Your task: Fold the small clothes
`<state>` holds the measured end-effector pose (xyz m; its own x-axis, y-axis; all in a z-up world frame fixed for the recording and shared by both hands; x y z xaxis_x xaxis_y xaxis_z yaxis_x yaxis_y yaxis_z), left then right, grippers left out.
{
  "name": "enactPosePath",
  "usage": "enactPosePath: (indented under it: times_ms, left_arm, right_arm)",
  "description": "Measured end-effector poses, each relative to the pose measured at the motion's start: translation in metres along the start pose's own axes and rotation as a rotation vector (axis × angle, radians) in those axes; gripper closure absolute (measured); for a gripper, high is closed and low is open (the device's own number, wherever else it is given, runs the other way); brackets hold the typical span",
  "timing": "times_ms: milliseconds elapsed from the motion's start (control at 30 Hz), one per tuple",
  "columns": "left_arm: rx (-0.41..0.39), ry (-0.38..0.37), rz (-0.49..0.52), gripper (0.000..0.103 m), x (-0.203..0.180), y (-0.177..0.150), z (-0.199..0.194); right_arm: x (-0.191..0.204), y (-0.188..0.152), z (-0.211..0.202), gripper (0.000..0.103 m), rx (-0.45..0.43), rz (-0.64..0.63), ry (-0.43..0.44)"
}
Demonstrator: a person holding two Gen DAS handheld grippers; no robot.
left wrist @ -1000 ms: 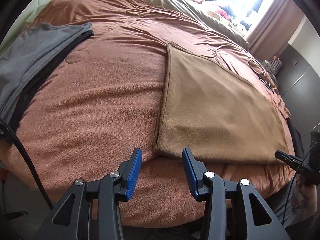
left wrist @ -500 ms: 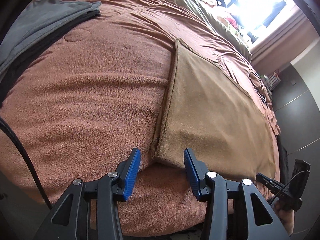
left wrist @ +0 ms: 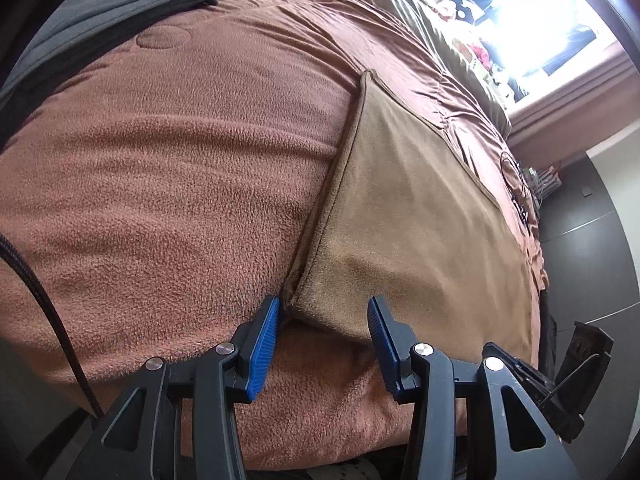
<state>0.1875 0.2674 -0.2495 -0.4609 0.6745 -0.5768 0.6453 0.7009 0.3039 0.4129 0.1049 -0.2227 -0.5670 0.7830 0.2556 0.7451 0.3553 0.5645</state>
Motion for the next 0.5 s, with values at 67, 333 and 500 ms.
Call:
enactPosePath:
  times_ms: [67,333,500]
  left_arm:
    - [-0.001,-0.002,-0.004,0.056,0.000,0.000,0.001]
    - [-0.011,-0.046,-0.053,0.056,0.001,0.005,0.014]
    - [-0.031,-0.027,-0.055,0.073,0.002,0.005,0.015]
  right_arm:
    - [-0.001,-0.004,0.005,0.090,0.010,-0.001,-0.001]
    - [0.000,-0.010,0.002,0.090,0.025,-0.006,0.013]
    - [-0.004,-0.003,-0.005,0.093,0.015,0.003,0.003]
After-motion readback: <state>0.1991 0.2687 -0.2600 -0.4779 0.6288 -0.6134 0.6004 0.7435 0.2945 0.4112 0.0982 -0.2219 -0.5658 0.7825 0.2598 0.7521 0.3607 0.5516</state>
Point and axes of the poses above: each gripper's, at about its wrist camera, not at the fingertips, and z roughly the way its jaws point, x to its left, y to its top, the point moved 9 cm from there along z, roughly the way its jaws point, and after that the axes turned 2 degrees about -y, right-handed, at the moved point
